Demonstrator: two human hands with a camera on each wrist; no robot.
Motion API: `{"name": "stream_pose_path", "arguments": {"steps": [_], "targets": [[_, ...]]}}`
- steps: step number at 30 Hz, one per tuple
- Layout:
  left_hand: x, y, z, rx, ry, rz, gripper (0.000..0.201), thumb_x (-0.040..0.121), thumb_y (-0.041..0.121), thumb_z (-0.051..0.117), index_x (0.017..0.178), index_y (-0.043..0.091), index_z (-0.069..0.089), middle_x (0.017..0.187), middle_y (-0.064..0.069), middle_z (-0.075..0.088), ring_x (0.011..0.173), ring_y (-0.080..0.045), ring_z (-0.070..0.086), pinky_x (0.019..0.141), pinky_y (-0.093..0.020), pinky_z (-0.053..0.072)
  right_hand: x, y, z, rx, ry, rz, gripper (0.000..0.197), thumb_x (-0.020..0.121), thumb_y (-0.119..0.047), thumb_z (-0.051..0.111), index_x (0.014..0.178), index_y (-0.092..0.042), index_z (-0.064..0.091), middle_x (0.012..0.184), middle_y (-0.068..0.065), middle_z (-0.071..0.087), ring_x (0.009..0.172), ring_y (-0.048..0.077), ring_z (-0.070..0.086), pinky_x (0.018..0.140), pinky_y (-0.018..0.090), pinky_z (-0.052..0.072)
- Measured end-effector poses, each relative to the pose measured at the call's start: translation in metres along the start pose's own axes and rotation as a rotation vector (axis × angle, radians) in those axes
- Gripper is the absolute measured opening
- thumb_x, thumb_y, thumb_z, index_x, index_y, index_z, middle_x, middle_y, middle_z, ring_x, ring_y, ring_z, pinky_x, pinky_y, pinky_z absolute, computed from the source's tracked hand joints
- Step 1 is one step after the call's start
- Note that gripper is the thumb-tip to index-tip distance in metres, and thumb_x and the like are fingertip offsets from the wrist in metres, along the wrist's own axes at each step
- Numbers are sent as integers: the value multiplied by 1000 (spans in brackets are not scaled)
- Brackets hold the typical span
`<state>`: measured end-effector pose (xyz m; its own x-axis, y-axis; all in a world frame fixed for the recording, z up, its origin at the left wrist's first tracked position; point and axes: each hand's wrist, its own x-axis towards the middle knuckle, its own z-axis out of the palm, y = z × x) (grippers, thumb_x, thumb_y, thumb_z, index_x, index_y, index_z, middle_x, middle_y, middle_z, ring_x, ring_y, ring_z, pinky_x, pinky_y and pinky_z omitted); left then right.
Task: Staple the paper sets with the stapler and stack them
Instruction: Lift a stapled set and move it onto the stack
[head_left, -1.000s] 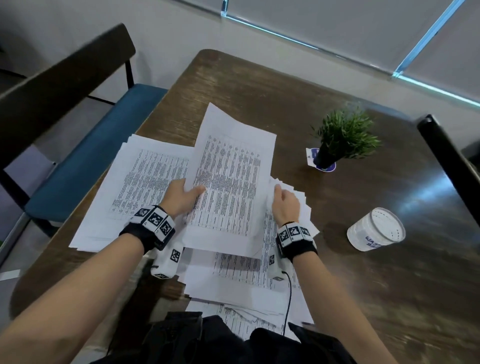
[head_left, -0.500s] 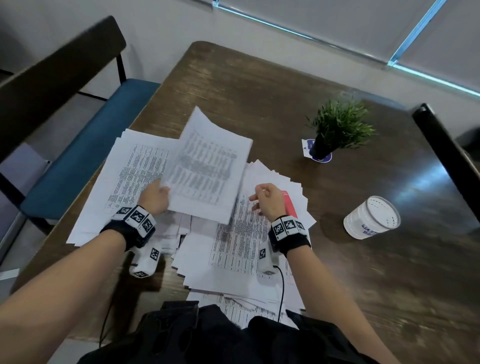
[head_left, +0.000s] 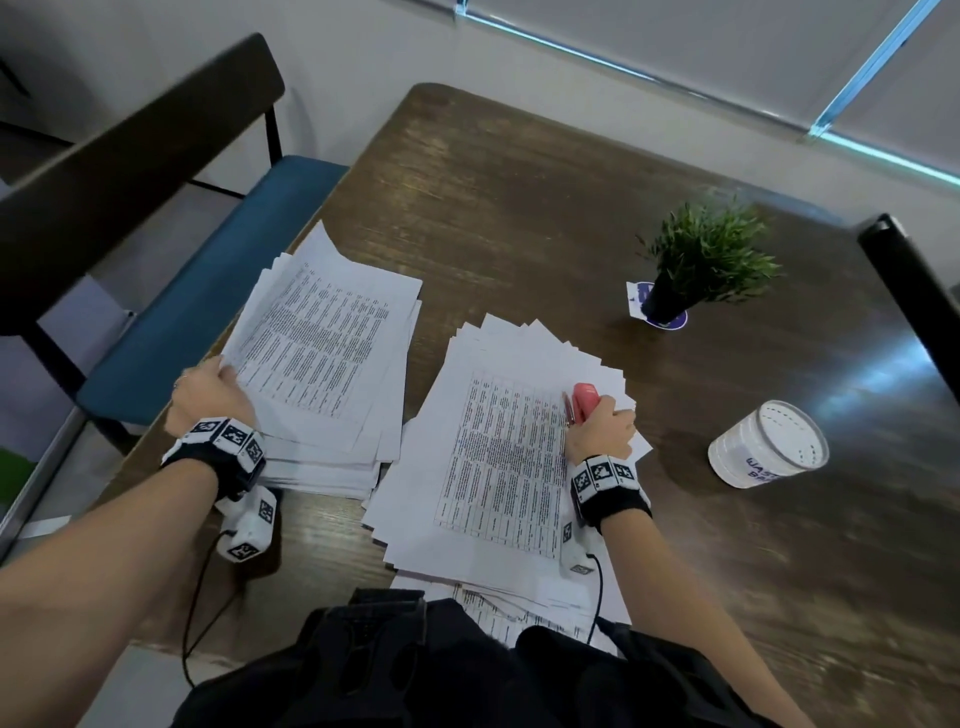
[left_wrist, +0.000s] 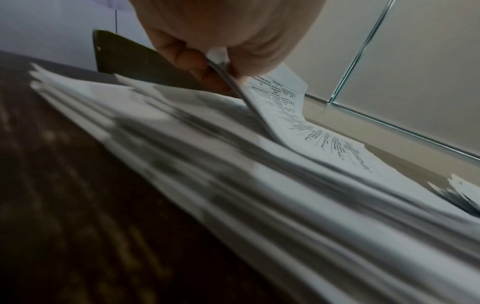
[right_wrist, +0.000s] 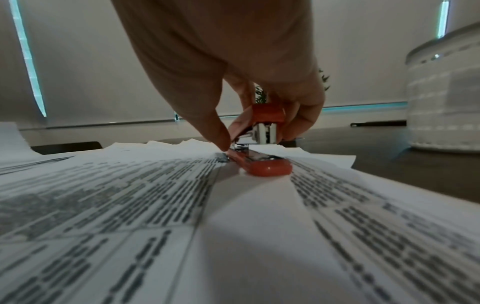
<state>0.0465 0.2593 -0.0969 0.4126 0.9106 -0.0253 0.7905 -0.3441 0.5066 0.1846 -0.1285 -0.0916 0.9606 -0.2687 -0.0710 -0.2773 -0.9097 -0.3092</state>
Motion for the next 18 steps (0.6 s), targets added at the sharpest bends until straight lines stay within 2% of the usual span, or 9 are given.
{"name": "stream_pose_path", "arguments": {"steps": [2, 5, 8, 11, 13, 15, 18], "targets": [[4, -2, 2, 18, 8, -30, 24, 96, 9, 47, 113, 5, 64, 111, -28, 54, 104, -46, 55, 84, -55, 46, -2, 1, 4, 35, -8, 12, 43, 92, -21, 59, 128, -6, 40, 123, 21, 44, 113, 39, 45, 85, 48, 45], [12, -4, 2, 30, -16, -158, 24, 92, 5, 52, 112, 4, 65, 115, -28, 55, 112, -43, 53, 95, -52, 40, -1, 2, 6, 37, -25, 13, 44, 90, -12, 57, 129, -7, 38, 122, 22, 45, 115, 39, 44, 85, 50, 46], [9, -3, 3, -47, 42, -203, 31, 87, -2, 49, 112, 2, 67, 115, -29, 53, 109, -44, 54, 91, -52, 46, 0, 5, 7, 37, -33, 7, 45, 90, -15, 58, 130, -8, 37, 122, 21, 47, 114, 38, 44, 85, 49, 46], [-2, -4, 5, -72, 85, -199, 44, 81, -3, 55, 122, 10, 61, 125, -23, 48, 112, -44, 49, 96, -52, 40, 1, 6, 7, 31, -38, 4, 49, 89, -12, 59, 132, -8, 36, 123, 21, 47, 115, 38, 44, 85, 48, 46], [-10, -2, 6, -93, 151, -185, 60, 76, -4, 59, 130, 22, 54, 134, -14, 42, 115, -38, 44, 97, -48, 32, -1, 4, 5, 13, -42, 4, 50, 88, -9, 57, 133, -8, 36, 125, 21, 45, 117, 38, 43, 85, 48, 46], [-19, 8, 7, -131, 227, -128, 66, 75, -1, 60, 133, 29, 50, 142, -7, 38, 119, -34, 42, 98, -44, 29, -2, 2, 4, 5, -35, 5, 46, 90, -11, 55, 133, -7, 36, 125, 20, 46, 117, 38, 44, 85, 48, 47], [-38, 29, 16, -129, 260, 76, 67, 65, -5, 64, 123, 27, 60, 144, -1, 38, 129, -28, 38, 102, -44, 29, -2, -1, 1, 36, -16, 29, 40, 95, -19, 53, 129, -3, 40, 124, 21, 50, 117, 38, 46, 87, 49, 46]]}}
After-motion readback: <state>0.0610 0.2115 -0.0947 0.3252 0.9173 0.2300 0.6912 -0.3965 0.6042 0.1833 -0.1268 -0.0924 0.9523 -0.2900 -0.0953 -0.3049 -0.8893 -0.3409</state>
